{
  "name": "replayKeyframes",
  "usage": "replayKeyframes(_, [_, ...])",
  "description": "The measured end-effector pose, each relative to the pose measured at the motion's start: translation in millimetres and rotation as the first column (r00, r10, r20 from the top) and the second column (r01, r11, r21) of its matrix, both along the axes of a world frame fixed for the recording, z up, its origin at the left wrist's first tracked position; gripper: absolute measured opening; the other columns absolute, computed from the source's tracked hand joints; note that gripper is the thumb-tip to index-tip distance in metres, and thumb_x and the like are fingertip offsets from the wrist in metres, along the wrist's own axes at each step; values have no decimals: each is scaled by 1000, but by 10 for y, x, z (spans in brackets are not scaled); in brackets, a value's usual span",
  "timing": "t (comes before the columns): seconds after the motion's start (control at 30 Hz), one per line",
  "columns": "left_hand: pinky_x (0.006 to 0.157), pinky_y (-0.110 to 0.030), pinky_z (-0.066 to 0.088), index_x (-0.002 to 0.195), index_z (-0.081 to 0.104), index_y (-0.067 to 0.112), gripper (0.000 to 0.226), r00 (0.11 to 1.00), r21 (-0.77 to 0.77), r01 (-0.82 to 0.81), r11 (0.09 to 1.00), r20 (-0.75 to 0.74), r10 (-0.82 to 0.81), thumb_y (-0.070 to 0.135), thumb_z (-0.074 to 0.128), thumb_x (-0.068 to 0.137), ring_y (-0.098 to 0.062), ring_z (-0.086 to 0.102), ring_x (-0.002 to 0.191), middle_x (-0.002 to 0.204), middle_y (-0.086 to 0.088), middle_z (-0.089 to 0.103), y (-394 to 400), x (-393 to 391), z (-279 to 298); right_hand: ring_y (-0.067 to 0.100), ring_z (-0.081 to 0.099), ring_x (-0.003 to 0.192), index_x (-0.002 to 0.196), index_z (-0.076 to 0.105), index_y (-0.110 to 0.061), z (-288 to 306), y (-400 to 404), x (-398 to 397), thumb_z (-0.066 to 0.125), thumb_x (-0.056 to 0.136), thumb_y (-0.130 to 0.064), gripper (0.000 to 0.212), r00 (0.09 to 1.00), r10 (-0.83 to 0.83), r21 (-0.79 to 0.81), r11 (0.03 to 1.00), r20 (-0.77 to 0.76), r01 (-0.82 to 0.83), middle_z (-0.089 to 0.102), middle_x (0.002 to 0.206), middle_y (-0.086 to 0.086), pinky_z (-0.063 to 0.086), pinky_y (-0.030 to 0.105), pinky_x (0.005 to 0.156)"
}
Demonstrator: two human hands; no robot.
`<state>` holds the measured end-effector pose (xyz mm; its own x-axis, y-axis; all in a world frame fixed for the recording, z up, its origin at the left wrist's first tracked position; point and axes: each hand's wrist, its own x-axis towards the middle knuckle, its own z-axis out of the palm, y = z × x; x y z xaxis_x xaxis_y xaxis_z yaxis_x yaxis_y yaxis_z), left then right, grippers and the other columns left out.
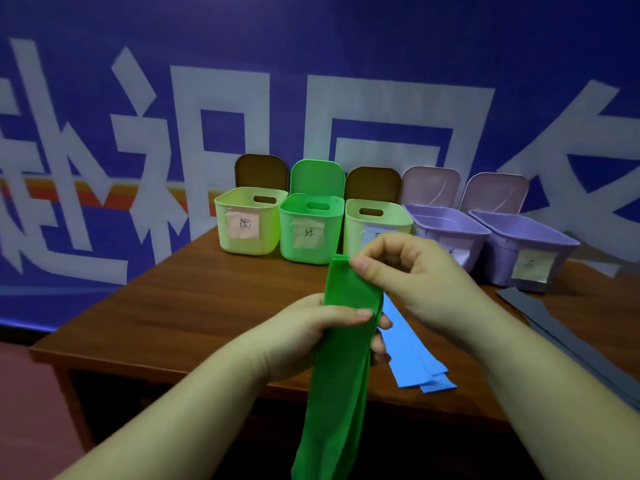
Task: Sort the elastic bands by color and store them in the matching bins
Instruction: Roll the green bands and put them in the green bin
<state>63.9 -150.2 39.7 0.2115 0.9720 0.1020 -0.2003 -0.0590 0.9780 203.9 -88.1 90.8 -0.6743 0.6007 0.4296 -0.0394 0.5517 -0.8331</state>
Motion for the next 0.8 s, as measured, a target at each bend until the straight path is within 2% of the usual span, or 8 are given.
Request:
replayKeyframes(0.07, [66, -31, 54, 75, 73, 10, 19, 998, -3, 3, 1000, 64, -3, 15, 55, 76, -26, 66, 66, 68, -13, 66, 35, 40, -31, 6, 59, 65, 82, 61, -6, 3, 37, -5, 61, 86, -17, 12, 1000, -10, -21, 1000, 17, 10, 65, 71, 1, 49, 17, 63])
replayKeyframes(0.23, [80, -38, 54, 93, 69, 5, 25, 995, 14, 82, 997, 58, -83, 10, 60, 71, -26, 68, 81, 89, -17, 70, 83, 88, -63, 5, 51, 49, 78, 58, -14, -7, 67, -72, 60, 89, -23, 14, 996, -36, -25, 999, 80, 38, 60, 58, -8, 40, 20, 43])
replayKeyframes(0.3, [80, -37, 54, 96, 69, 1, 40, 990, -20, 58, 998, 131, -55, 14, 65, 59, -27, 68, 81, 92, -18, 69, 123, 59, -97, 7, 48, 47, 78, 56, -15, -6, 51, -95, 58, 90, -24, 15, 997, -2, -37, 999, 73, 5, 57, 55, -9, 37, 21, 42])
replayKeyframes(0.4, [77, -36, 55, 88, 75, 6, 37, 979, -8, 88, 996, 187, -85, 16, 62, 54, -24, 70, 76, 85, -14, 72, 155, 29, -136, 5, 47, 48, 77, 54, -14, 0, 50, -108, 57, 88, -23, 15, 997, 63, -93, 994, 51, -58, 56, 56, -11, 36, 17, 42])
replayKeyframes(0.5, [75, -30, 55, 81, 77, 13, 34, 994, 11, 66, 998, 84, -67, 19, 62, 50, -18, 69, 73, 79, -7, 73, 168, -7, -137, 14, 51, 63, 78, 56, -13, -37, 104, -108, 60, 78, -33, 20, 990, 127, -128, 985, 56, -119, 59, 66, -5, 41, 25, 58])
replayKeyframes(0.57, [81, -31, 52, 84, 77, 14, 36, 997, 32, 83, 996, 0, -83, 20, 61, 52, -18, 69, 80, 84, -7, 74, 187, -46, -111, 20, 49, 59, 79, 57, -12, -56, 147, -100, 63, 80, -32, 20, 985, 161, -170, 974, 58, -149, 59, 66, -2, 39, 27, 53])
replayKeyframes(0.7, [95, -32, 47, 93, 76, 13, 36, 989, 56, 97, 994, -114, -90, 15, 60, 60, -21, 67, 96, 96, -11, 72, 220, -84, -71, 16, 56, 65, 77, 59, -14, -67, 243, -98, 63, 78, -30, 17, 980, 192, -172, 968, 50, -181, 63, 68, -3, 45, 24, 63])
replayKeyframes(0.8, [87, -26, 52, 92, 72, 12, 31, 983, 67, 70, 995, -173, -58, 2, 53, 70, -20, 67, 93, 92, -13, 72, 242, -111, -83, 5, 59, 64, 80, 58, -11, -59, 315, -121, 58, 74, -30, 20, 986, 163, -152, 976, 26, -157, 65, 66, -7, 48, 15, 64])
